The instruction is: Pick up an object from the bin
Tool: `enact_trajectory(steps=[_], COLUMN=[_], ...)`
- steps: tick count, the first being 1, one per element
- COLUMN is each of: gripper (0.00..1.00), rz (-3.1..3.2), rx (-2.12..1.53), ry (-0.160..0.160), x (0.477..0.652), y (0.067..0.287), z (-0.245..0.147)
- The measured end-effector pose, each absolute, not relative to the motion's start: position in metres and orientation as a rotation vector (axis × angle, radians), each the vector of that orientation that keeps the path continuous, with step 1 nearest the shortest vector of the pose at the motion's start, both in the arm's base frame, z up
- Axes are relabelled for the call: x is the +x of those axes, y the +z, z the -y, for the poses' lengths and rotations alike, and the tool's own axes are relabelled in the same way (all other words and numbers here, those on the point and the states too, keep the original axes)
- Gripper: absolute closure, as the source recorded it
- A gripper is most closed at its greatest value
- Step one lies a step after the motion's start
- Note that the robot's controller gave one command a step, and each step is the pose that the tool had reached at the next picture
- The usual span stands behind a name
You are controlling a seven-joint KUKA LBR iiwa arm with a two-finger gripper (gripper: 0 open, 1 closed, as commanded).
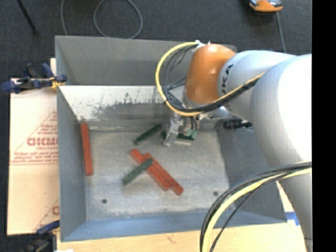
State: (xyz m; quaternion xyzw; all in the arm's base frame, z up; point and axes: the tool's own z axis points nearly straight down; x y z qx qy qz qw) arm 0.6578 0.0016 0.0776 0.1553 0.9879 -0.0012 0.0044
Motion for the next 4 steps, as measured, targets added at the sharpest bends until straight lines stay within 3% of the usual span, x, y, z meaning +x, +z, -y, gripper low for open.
enact_trajectory(steps=[1, 2, 3, 4], gripper=[1.00, 0.00, 0.00, 1.00], rz=[-3.097, -3.105, -3.067, -3.061], rx=[0.448, 0.446, 0.697, 0.690], ry=[-0.001, -0.004, 0.000, -0.001], x=[0.628, 0.627, 0.632, 0.634], y=[0.204, 0.198, 0.085, 0.090], z=[0.001, 0.001, -0.007, -0.007])
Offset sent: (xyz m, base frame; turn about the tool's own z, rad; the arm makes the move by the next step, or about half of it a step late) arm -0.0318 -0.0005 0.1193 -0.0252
